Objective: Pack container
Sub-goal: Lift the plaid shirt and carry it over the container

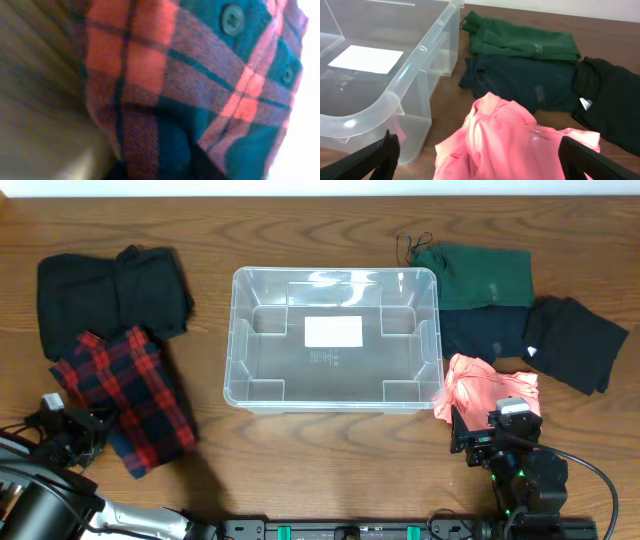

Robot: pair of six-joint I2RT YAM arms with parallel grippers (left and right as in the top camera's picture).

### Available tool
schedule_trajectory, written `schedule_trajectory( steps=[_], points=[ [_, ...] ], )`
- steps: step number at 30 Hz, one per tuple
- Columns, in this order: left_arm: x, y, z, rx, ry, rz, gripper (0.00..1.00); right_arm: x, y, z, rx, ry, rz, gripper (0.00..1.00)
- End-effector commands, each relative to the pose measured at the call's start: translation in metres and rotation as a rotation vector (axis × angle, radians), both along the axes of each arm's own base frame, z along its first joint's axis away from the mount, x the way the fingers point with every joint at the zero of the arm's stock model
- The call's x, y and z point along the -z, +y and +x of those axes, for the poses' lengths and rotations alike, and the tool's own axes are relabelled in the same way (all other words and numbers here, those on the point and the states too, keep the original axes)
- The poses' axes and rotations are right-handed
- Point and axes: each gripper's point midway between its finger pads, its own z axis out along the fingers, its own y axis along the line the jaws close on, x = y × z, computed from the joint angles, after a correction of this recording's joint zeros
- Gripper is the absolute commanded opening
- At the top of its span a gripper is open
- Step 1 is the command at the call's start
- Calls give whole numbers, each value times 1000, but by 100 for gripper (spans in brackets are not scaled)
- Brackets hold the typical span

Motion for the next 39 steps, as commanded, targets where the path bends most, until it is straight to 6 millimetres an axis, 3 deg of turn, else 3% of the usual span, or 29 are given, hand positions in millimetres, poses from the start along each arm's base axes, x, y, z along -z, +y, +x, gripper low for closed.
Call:
schedule_trajectory(
  steps=[1,6,9,12,17,24,27,31,39],
  points=[
    [-22,-5,11,15,-70,-37,8,0,0,0,5,-1,15,99],
    [-80,0,15,20,-101,1,6,0,0,0,5,-1,15,99],
    [-133,-7,23,44,-183,60,6,0,0,0,5,-1,15,99],
    [-186,-27,33,100,-295,136,6,0,0,0,5,-1,15,99],
    [-263,-94,51,240,-481,211,6,0,0,0,5,-1,15,99],
    [-324,-199,71,502,-693,232,6,0,0,0,5,-1,15,99],
    [-337,-239,82,589,-745,231,6,0,0,0,5,-1,15,99],
    [-334,-287,98,675,-769,267,6,0,0,0,5,-1,15,99],
    [-278,-372,142,516,-468,154,6,0,0,0,5,-1,15,99]
  ],
)
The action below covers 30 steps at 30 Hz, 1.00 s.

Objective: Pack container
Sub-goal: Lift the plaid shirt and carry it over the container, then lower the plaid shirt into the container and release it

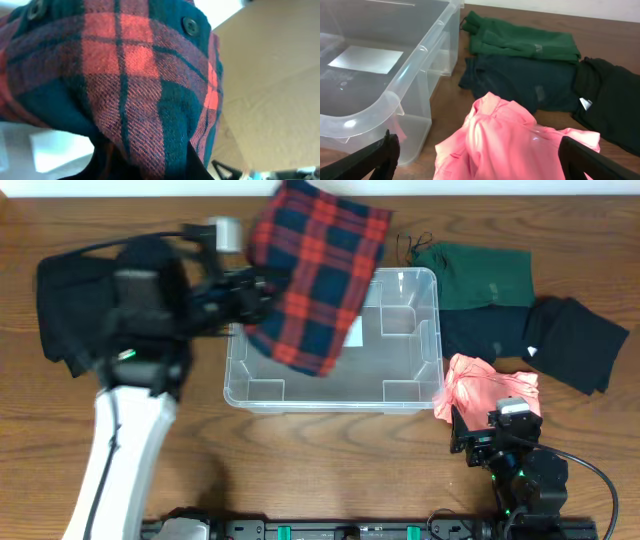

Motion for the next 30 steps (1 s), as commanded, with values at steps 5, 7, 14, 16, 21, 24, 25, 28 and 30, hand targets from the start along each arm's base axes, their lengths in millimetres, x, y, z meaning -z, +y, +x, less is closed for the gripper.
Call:
schedule_trajectory(
  steps=[5,7,14,16,21,24,25,28,30],
  points=[
    [67,-54,35,-241,292,-29,6,0,0,0,5,-1,15,99],
    [88,-64,37,-255,356,-19,6,0,0,0,5,-1,15,99],
    [148,-86,30,-235,498,43,6,0,0,0,5,-1,15,99],
    [169,-84,28,-261,548,62,6,0,0,0,5,-1,15,99],
    [217,-85,7,-283,733,62,6,0,0,0,5,-1,15,99],
    [233,-87,-9,-262,778,87,6,0,0,0,5,-1,15,99],
    [236,-87,-12,-258,784,90,6,0,0,0,5,-1,15,99],
    [242,-85,-17,-265,797,103,6,0,0,0,5,-1,15,99],
    [248,-78,-16,-297,791,125,6,0,0,0,5,-1,15,99]
  ],
)
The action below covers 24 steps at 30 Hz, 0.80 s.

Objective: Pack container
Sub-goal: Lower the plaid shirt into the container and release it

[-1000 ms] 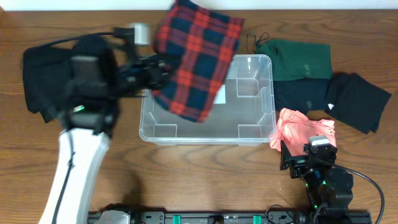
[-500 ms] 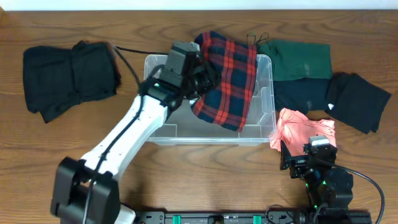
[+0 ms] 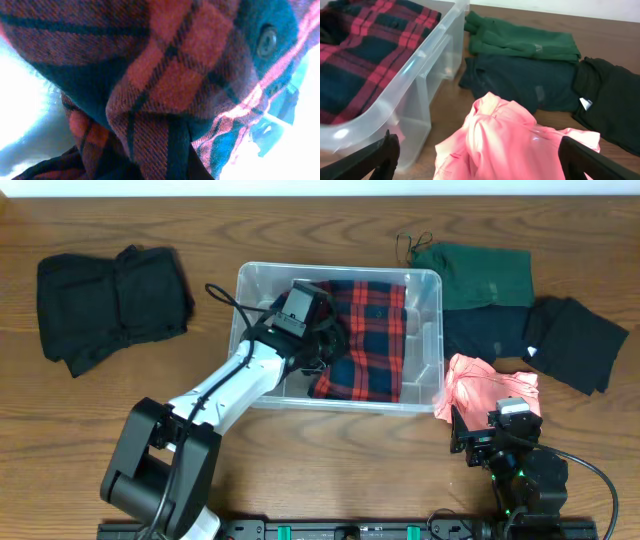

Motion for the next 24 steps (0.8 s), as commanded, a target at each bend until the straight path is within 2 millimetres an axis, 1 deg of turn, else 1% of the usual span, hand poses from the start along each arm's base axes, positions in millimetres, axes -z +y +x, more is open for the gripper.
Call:
schedule_trajectory(
  steps=[1,3,5,6,8,10,11,12,14,18,22,24],
  points=[
    [6,5,-3,-26,7,27,6,0,0,0,5,-1,15,99],
    [13,18,2,-68,-8,81,6,0,0,0,5,-1,15,99],
    [14,25,6,-75,-17,94,6,0,0,0,5,-1,15,99],
    [13,26,9,-65,-32,88,7,0,0,0,5,-1,15,99],
    [1,18,16,11,-87,22,13,0,0,0,5,-1,15,99],
    [-21,5,23,95,-151,-92,31,0,0,0,5,-1,15,99],
    [-35,0,27,128,-181,-152,44,0,0,0,5,-1,15,99],
    [-46,-2,29,148,-203,-189,49,0,0,0,5,-1,15,99],
    [-73,-1,35,180,-262,-240,53,0,0,0,5,-1,15,99],
    [-121,15,41,206,-427,-237,69,0,0,0,5,-1,15,99],
    [-164,32,40,235,-614,-180,71,0,0,0,5,-1,15,99],
    [-177,34,38,278,-704,-134,71,0,0,0,5,-1,15,99]
  ],
)
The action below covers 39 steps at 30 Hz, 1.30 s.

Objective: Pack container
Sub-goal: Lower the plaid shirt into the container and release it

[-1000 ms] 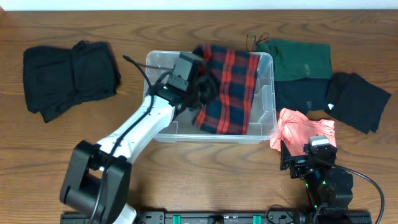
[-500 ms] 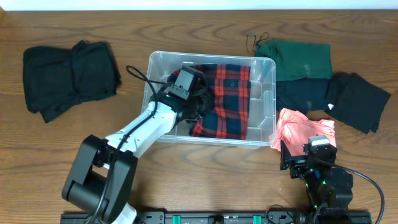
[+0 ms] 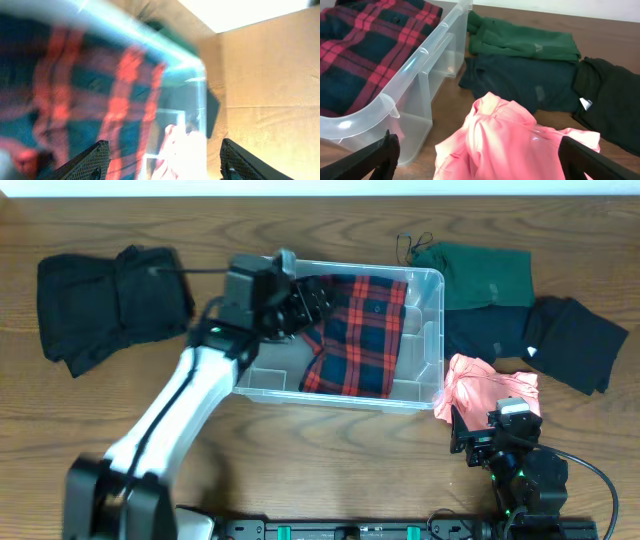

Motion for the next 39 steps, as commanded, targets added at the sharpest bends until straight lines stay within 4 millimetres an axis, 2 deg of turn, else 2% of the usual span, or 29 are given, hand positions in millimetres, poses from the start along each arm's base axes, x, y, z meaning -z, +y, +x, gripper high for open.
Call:
schedule_trajectory(
  steps=[1,3,5,7,11,13,17,18,21,23,26,29,32,35,37,39],
  points=[
    [-39,-1,-2,83,-239,75,70,0,0,0,5,-1,15,99],
    [-36,-7,-4,114,-273,113,68,0,0,0,5,-1,15,99],
    [-21,-17,-5,151,-286,170,61,0,0,0,5,-1,15,99],
    [1,-27,-4,179,-281,227,60,0,0,0,5,-1,15,99],
    [59,-39,4,216,-222,338,59,0,0,0,5,-1,15,99],
    [95,-41,6,228,-152,370,59,0,0,0,5,-1,15,99],
    [160,-27,18,171,-46,489,61,0,0,0,5,-1,15,99],
    [178,-19,20,149,-20,532,65,0,0,0,5,-1,15,99],
    [211,-15,14,149,64,549,66,0,0,0,5,-1,15,99],
    [222,-22,6,184,104,513,66,0,0,0,5,-1,15,99],
    [215,-29,3,212,101,474,65,0,0,0,5,-1,15,99],
    [188,-34,9,206,44,446,65,0,0,0,5,-1,15,99],
    [139,-38,15,185,-42,403,66,0,0,0,5,-1,15,99],
    [72,-34,15,150,-160,359,66,0,0,0,5,-1,15,99],
    [25,-23,14,108,-248,330,68,0,0,0,5,-1,15,99],
    [-9,0,15,32,-305,335,70,0,0,0,5,-1,15,99]
  ],
)
